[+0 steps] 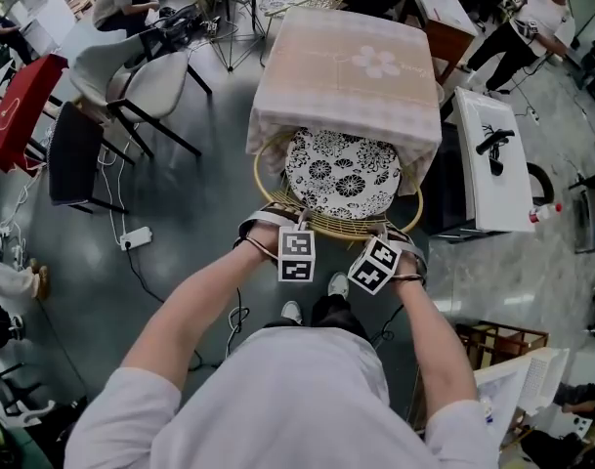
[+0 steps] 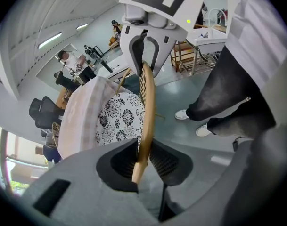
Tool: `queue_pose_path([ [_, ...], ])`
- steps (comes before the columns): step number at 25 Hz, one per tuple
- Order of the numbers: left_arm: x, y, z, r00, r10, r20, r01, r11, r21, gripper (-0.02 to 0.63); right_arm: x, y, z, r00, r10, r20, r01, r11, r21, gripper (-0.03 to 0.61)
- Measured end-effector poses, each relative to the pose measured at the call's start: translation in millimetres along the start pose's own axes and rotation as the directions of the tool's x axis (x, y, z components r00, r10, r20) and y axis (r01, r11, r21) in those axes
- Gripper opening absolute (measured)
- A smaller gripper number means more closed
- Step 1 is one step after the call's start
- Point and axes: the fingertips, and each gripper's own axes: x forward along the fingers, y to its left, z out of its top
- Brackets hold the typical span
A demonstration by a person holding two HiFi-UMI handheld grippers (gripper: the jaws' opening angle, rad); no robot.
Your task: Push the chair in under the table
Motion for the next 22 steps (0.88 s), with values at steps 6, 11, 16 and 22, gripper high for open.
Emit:
queue_pose_path([
  [6, 6.0, 12.5, 3.7, 1.0, 0.001, -0.006, -0.001, 1.0, -0.006, 0.077, 4.8, -13.8, -2.8, 1.0, 0.012, 0.01, -0.012, 1.0, -0.018, 0.086],
  [11, 12.2, 23.9, 5.5, 1.0, 0.011, -0.021, -0.011, 1.0, -0.025, 0.077, 9.5, -27.2, -4.0, 1.0, 0.009, 0.011, -0.009, 1.0, -0.025, 0.086],
  [16, 14.4, 31.0, 5.9, 1.0, 0.0, -0.024, -0.001, 1.0, -0.016, 0.077, 11.7, -35.3, -2.6, 1.0, 0.022, 0.016, -0.022, 0.999, -0.038, 0.086],
  [22, 16.4, 32.4, 7.0, 1.0, -0.008, -0.028, 0.007, 1.0, -0.026, 0.077, 12.6, -36.9, -3.3, 0.998, 0.047, 0.047, -0.045, 0.998, -0.035, 0.086],
])
